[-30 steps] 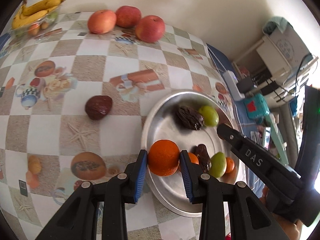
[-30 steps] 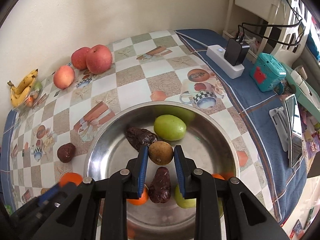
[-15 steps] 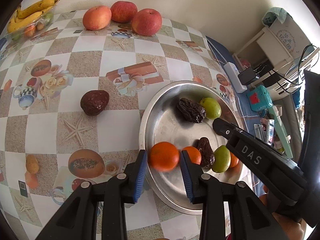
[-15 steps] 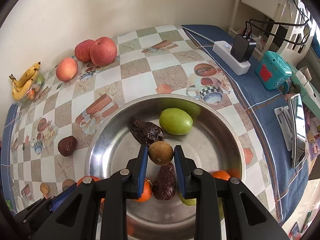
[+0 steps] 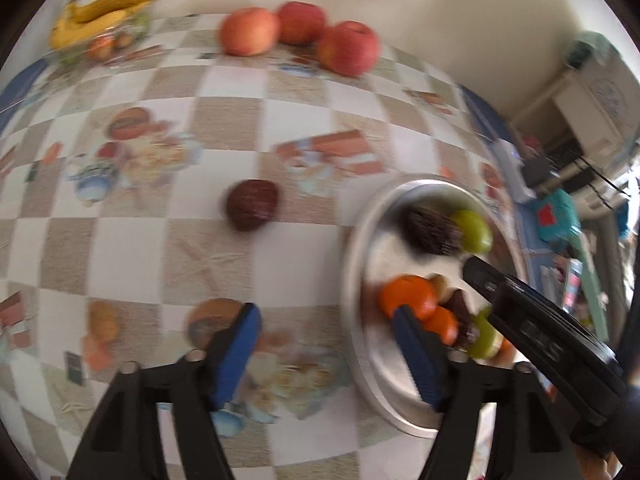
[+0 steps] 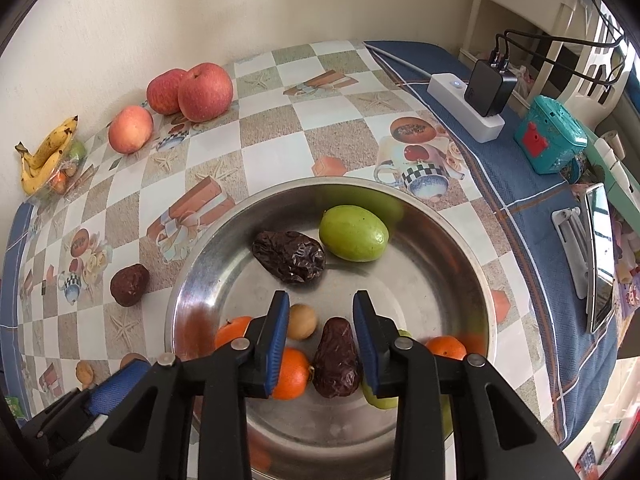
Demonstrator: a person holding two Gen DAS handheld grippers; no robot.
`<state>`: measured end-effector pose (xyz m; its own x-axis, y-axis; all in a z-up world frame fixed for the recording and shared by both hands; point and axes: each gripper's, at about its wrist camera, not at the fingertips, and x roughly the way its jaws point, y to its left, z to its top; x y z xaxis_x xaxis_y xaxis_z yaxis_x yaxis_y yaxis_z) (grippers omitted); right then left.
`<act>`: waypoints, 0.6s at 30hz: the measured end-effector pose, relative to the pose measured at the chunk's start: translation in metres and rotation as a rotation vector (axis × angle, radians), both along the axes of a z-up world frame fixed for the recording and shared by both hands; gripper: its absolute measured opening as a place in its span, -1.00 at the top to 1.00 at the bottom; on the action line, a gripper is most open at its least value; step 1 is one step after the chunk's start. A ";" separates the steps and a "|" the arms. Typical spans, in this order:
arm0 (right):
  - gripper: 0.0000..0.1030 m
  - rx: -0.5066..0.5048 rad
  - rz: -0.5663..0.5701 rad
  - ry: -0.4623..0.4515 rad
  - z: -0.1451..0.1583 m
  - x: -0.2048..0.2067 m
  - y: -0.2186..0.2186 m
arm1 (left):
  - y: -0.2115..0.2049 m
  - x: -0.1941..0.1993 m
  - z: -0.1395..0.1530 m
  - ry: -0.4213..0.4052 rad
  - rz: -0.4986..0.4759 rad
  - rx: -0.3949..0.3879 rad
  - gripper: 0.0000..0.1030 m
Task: Organize fruits
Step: 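Carry the orange and brown fruit into the steel bowl and open both tools, then grasp a small brown fruit with the left tool while the right tool grasps a dark date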
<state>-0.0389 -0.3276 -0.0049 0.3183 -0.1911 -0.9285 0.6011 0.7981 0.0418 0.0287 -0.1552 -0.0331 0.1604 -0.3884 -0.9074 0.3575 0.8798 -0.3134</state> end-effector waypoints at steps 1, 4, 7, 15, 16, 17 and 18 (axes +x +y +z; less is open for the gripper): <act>0.06 -0.001 0.001 0.001 -0.001 0.000 0.000 | 0.005 0.003 -0.001 -0.003 0.024 0.022 -0.56; -0.42 -0.003 0.004 -0.003 -0.002 0.001 0.001 | 0.021 0.011 -0.003 -0.027 0.103 0.088 -0.82; -0.66 -0.011 0.015 -0.003 -0.003 0.003 0.005 | 0.040 0.020 -0.004 -0.056 0.183 0.130 -1.00; -0.83 -0.017 0.070 -0.016 -0.005 0.015 0.025 | 0.105 0.040 0.000 -0.069 0.370 0.151 -1.00; -0.83 -0.015 0.079 -0.018 -0.004 0.018 0.029 | 0.113 0.042 -0.001 -0.055 0.391 0.141 -1.00; -0.83 -0.011 0.089 -0.023 -0.004 0.020 0.033 | 0.121 0.044 -0.003 -0.038 0.411 0.127 -1.00; -0.83 0.001 0.106 -0.037 -0.002 0.023 0.038 | 0.130 0.046 -0.004 -0.019 0.427 0.110 -1.00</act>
<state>-0.0156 -0.2896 -0.0073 0.3712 -0.1534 -0.9158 0.5109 0.8573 0.0635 0.0743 -0.0254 -0.0369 0.3030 -0.1850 -0.9349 -0.0407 0.9776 -0.2066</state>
